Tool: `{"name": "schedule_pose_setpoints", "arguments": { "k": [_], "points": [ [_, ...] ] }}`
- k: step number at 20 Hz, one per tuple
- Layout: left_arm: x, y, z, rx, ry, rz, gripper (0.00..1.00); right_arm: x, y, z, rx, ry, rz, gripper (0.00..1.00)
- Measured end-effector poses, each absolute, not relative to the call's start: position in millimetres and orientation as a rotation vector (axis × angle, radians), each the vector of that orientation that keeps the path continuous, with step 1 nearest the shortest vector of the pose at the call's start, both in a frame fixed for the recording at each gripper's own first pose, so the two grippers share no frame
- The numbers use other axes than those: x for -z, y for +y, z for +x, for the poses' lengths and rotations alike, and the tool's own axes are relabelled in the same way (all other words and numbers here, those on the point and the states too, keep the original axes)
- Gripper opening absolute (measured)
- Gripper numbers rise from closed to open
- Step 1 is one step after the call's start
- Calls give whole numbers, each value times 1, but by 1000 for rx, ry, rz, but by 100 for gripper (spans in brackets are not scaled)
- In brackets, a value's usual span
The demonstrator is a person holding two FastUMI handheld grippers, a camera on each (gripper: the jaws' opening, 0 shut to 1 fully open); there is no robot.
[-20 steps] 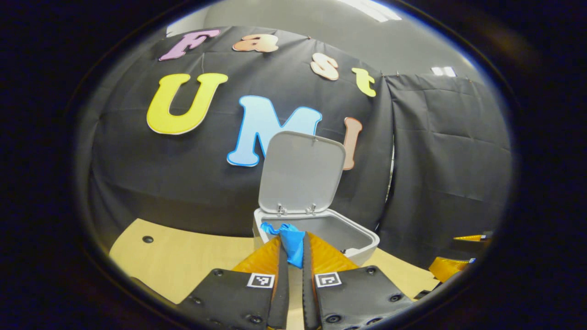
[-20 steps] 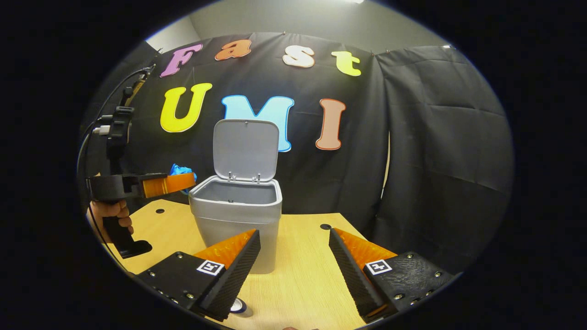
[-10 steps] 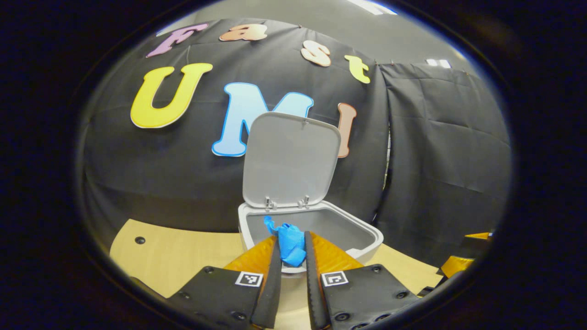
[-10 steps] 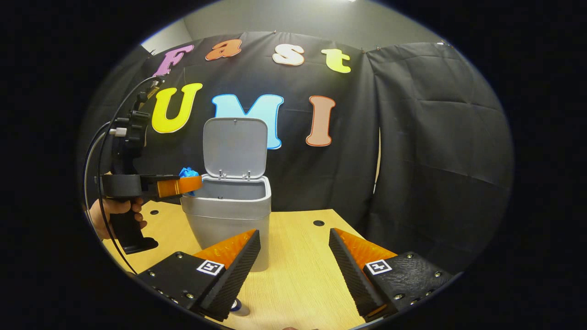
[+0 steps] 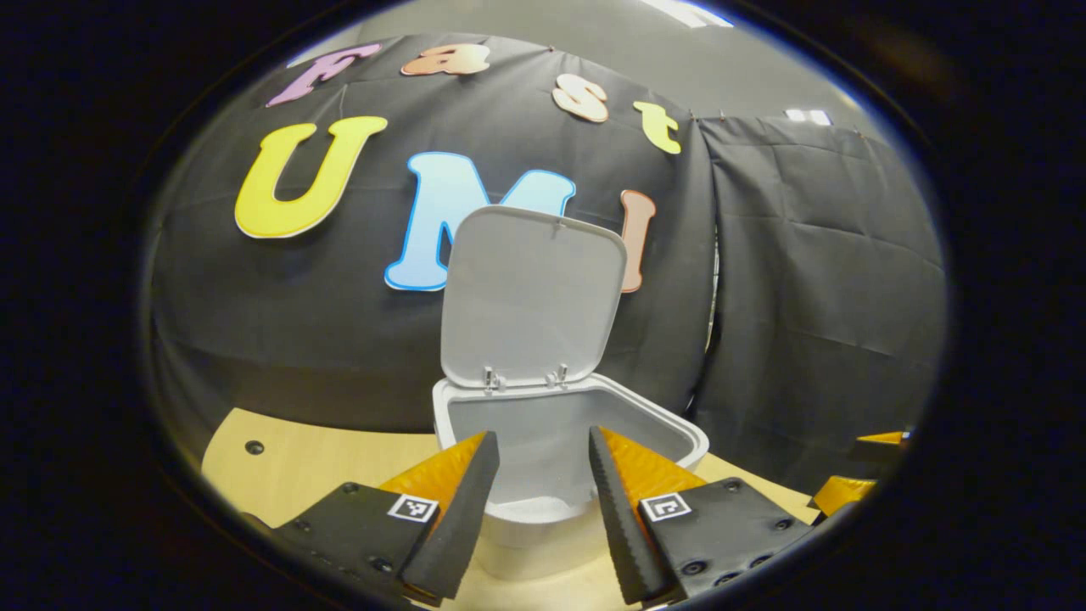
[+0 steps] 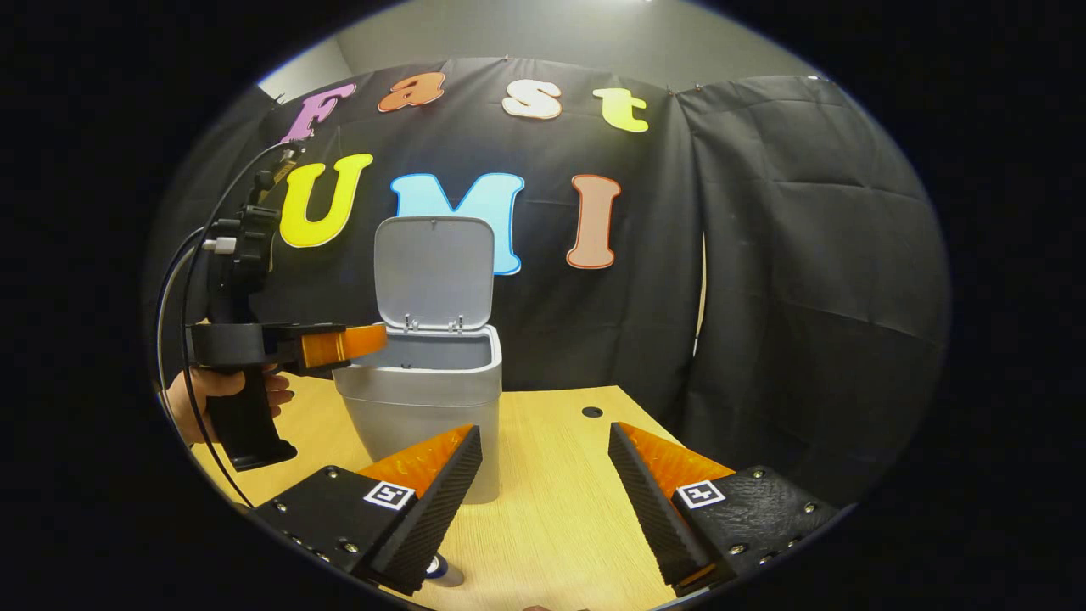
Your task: Press the lid of the desktop garbage bin to open it, pick up the crumpled paper on the desktop and throw it into the bin, then pick up the pop can on the desktop and drop it into the bin, and finally close the garbage bin lid.
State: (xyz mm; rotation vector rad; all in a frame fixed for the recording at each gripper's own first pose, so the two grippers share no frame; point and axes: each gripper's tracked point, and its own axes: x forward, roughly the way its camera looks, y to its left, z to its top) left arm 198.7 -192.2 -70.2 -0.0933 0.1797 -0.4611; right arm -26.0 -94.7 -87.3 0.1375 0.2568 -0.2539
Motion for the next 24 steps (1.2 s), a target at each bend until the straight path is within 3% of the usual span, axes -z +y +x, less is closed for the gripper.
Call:
{"name": "schedule_pose_setpoints", "arguments": {
  "k": [3, 12, 24],
  "points": [
    [66, -191, 196, 458, 169, -100, 89, 87, -89, -23, 234, 256, 131, 96],
    [47, -146, 179, 335, 125, -103, 96, 96, -58, -17, 120, 286, 151, 96],
    [43, -115, 141, 273, 106, -50, 96, 156, 20, -27, -141, 533, 229, 97]
  ]
}}
